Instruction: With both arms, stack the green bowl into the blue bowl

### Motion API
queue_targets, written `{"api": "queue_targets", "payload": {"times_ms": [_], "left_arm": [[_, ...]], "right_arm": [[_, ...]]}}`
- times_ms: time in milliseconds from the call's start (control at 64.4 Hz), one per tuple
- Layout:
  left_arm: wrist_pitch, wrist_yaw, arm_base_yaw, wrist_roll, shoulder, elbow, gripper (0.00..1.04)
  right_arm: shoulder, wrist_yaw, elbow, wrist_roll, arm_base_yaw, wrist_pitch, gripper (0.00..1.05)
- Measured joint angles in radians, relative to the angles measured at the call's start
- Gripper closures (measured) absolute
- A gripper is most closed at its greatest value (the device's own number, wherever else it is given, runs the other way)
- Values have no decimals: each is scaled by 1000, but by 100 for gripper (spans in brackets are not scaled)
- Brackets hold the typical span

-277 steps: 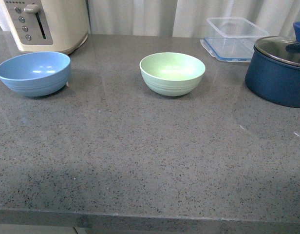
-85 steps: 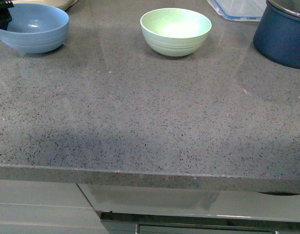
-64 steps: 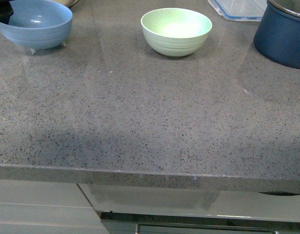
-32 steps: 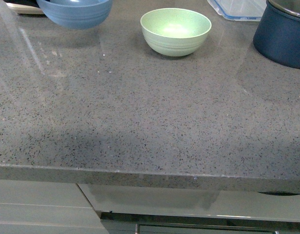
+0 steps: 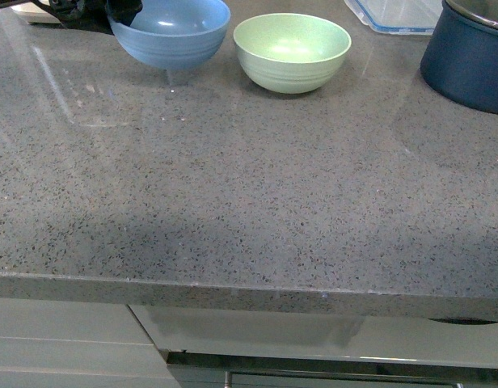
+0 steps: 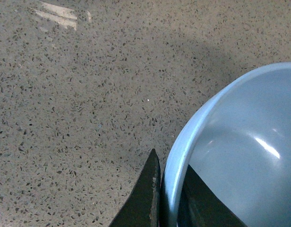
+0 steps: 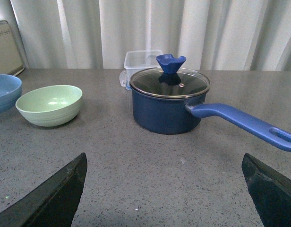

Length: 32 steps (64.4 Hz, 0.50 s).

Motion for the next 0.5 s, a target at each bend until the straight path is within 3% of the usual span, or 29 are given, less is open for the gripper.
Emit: {"api": "queue_targets", "payload": {"times_ms": [497], "left_arm": [[8, -10, -3, -22, 57, 18, 100]], "right_arm": [[0, 0, 0, 0, 0, 0, 10]]}}
